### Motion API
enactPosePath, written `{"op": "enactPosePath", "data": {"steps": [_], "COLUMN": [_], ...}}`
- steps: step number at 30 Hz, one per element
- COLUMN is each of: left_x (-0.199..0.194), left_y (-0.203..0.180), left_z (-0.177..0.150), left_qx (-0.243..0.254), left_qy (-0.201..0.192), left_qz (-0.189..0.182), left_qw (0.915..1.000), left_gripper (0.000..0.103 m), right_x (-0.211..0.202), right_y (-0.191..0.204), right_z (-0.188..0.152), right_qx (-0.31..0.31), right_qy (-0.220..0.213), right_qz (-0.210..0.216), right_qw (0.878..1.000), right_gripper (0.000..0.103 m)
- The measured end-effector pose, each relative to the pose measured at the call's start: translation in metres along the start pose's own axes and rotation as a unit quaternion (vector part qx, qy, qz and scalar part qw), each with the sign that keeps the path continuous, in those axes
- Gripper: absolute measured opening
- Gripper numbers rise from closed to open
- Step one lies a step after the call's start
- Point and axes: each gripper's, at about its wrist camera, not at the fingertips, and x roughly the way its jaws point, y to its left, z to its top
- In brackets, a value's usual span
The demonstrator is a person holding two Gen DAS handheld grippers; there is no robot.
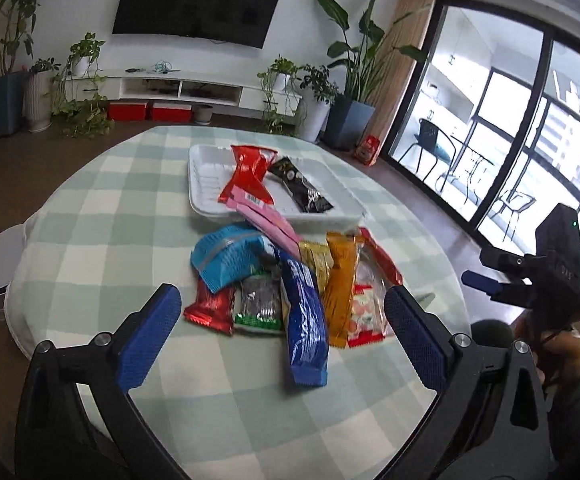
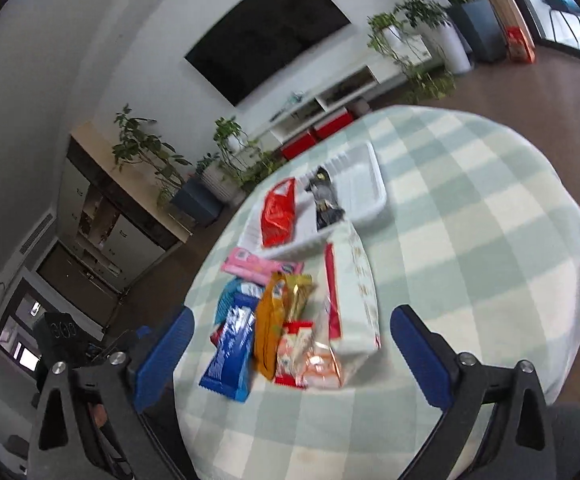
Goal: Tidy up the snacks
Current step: 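Grasp the blue wafer packet with the left tool while the right tool approaches the white-red packet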
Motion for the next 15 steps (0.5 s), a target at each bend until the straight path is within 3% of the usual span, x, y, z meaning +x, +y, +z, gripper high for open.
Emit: {"op": "enactPosePath", "data": {"steps": [5, 15], "left_x": [0.029, 0.066], "left_y": [-0.013, -0.014], "left_z": [-0.007, 0.017], "left_qx": [0.012, 0.026], "left_qy": [0.049, 0.096], "left_qz": [0.004, 0.027], "left_qw": [0.9987, 0.9947], "left_gripper": [0.103, 0.102], "right_x": [0.012, 0.022], "right_y": [0.007, 0.006], "right_z": [-0.021, -0.021], "right_qx": [-0.024, -0.042], "right_qy": [0.049, 0.067], "right_qz": [-0.055, -0.086], "right_qw": [0.997, 0.993], "right_gripper": [0.096, 0.096]}}
